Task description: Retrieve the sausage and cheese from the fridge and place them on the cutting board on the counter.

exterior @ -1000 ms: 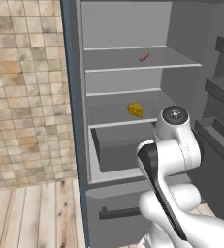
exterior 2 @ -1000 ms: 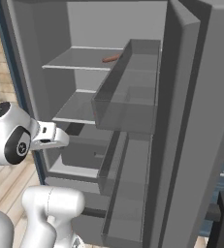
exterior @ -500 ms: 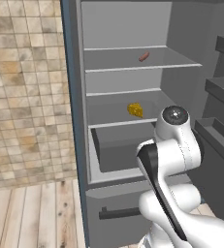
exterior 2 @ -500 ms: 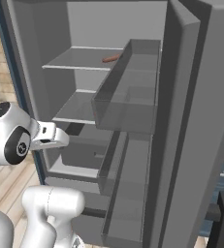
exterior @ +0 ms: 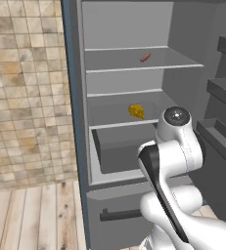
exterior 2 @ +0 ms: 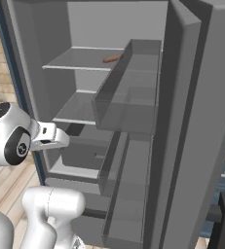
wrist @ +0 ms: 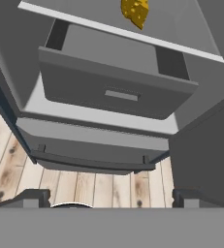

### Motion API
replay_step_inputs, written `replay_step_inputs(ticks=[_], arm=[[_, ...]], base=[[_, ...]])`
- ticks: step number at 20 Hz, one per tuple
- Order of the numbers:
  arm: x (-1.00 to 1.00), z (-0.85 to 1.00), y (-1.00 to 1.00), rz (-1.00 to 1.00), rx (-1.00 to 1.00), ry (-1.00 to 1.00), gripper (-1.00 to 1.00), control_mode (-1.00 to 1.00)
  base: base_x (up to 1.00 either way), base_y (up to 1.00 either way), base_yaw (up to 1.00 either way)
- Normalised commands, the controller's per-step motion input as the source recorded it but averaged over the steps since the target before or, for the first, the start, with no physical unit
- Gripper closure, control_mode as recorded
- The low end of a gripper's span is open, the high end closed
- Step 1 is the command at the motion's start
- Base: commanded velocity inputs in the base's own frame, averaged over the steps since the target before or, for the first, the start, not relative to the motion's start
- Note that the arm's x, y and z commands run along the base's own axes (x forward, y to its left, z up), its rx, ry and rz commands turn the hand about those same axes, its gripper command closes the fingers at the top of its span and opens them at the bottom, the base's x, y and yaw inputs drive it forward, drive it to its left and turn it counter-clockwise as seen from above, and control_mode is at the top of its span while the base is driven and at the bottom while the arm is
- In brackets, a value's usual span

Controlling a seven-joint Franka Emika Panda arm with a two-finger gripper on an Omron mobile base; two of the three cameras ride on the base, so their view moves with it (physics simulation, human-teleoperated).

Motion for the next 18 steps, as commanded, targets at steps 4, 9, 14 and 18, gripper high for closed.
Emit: replay_step_inputs(ticks=[4, 9, 14, 18], arm=[[0.0, 0.0, 0.0, 0.0, 0.0, 0.0, -1.0, -1.0], [0.0, 0.0, 0.0, 0.0, 0.0, 0.0, -1.0, -1.0], [0.23, -0.05, -0.18, 0.0, 0.04, 0.0, -1.0, -1.0], [0.7, 0.09, -0.27, 0.11, 0.19, -0.06, -1.0, -1.0]], base=[[0.0, 0.0, 0.0], [0.0, 0.0, 0.0], [0.0, 0.0, 0.0], [0.0, 0.0, 0.0]])
